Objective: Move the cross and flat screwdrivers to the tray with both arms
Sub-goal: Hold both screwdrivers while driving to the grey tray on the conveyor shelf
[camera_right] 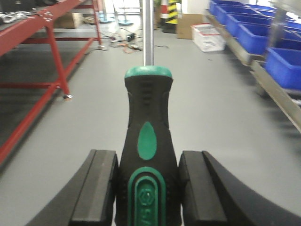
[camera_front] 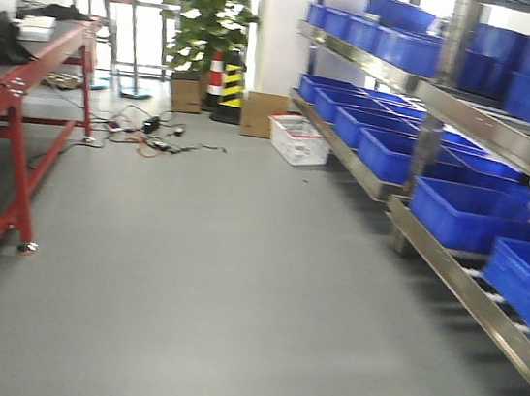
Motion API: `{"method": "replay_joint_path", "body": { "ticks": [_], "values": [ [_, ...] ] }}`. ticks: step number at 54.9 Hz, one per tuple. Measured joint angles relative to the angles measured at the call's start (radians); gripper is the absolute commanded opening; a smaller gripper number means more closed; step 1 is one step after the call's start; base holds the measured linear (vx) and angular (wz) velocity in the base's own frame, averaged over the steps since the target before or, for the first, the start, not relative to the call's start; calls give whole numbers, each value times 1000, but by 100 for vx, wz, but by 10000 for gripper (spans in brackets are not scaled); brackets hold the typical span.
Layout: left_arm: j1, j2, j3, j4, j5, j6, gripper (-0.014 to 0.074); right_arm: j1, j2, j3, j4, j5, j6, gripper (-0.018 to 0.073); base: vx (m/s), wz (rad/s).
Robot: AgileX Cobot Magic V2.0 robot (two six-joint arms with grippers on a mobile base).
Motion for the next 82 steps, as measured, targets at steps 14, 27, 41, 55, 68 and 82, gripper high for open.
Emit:
{"method": "replay_joint_path", "body": {
  "ticks": [14,27,41,55,68,82],
  "values": [
    [0,-1,0,0,0,0,0,0,0,0,0,-1,0,-8,69,37],
    [0,-1,0,0,0,0,0,0,0,0,0,-1,0,-8,68,7],
    [0,-1,0,0,0,0,0,0,0,1,0,-1,0,-8,65,-13],
    [0,-1,0,0,0,0,0,0,0,1,0,-1,0,-8,60,-26],
    [0,-1,0,0,0,0,0,0,0,1,0,-1,-1,-8,55,-52],
    [0,-1,0,1,0,0,0,0,2,1,0,-2,-1,-8,43,-85]
  ]
}}
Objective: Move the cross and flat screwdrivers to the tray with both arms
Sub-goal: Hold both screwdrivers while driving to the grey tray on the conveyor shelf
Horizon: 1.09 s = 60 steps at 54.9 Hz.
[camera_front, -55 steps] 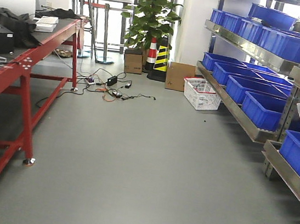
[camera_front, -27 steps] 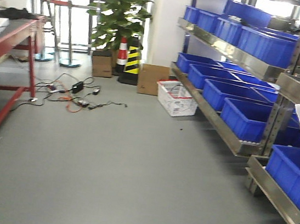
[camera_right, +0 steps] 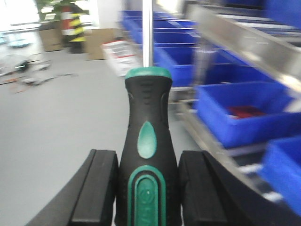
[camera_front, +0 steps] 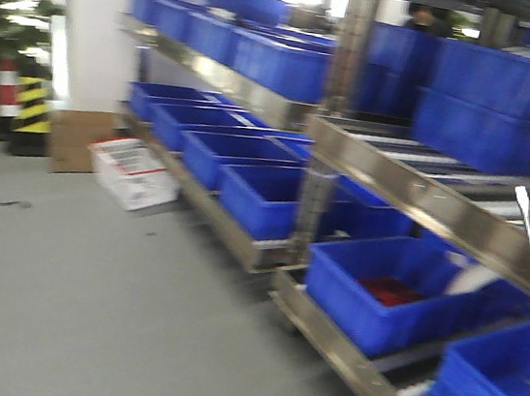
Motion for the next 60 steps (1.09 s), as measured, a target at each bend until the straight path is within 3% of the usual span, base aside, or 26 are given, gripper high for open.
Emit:
{"method": "replay_joint_path", "body": {
  "ticks": [26,60],
  "values": [
    [0,1,0,0,0,0,0,0,-2,0,0,1,0,-8,28,-102],
    [0,1,0,-1,0,0,0,0,-2,0,0,1,0,-8,18,-68]
  ]
}}
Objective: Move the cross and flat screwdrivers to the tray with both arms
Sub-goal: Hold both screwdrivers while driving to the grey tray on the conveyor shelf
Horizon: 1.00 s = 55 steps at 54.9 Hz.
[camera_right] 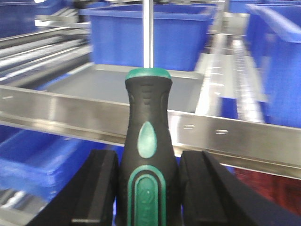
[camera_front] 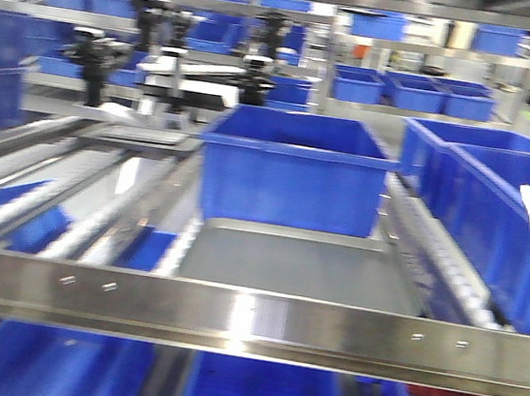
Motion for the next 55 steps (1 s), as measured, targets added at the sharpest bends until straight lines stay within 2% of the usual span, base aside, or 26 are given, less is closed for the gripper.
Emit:
{"method": "replay_joint_path", "body": {
  "ticks": [17,55],
  "values": [
    [0,0,0,0,0,0,0,0,0,0,0,0,0,-8,21,-28],
    [0,0,0,0,0,0,0,0,0,0,0,0,0,-8,23,3]
  ]
}}
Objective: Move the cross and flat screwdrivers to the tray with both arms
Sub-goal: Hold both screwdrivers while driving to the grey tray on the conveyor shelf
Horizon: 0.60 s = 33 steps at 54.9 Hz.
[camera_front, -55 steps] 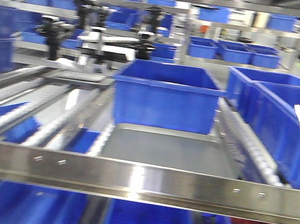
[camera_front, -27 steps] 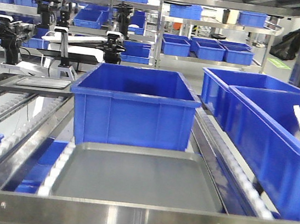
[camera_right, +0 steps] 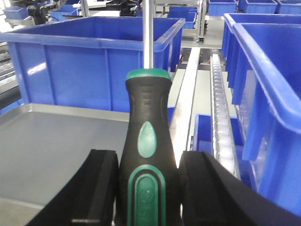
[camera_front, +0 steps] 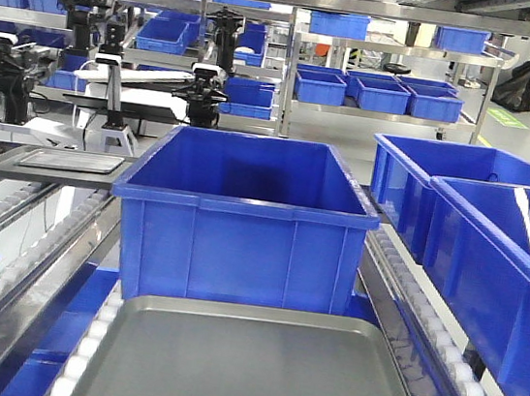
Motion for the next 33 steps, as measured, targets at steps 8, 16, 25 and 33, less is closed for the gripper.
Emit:
{"method": "replay_joint_path", "body": {
  "ticks": [8,16,25,33],
  "values": [
    [0,0,0,0,0,0,0,0,0,0,0,0,0,-8,7,-4],
    [0,0,0,0,0,0,0,0,0,0,0,0,0,-8,3,-3],
    [0,0,0,0,0,0,0,0,0,0,0,0,0,-8,0,-1],
    [0,0,0,0,0,0,0,0,0,0,0,0,0,-8,0,0]
  ]
}}
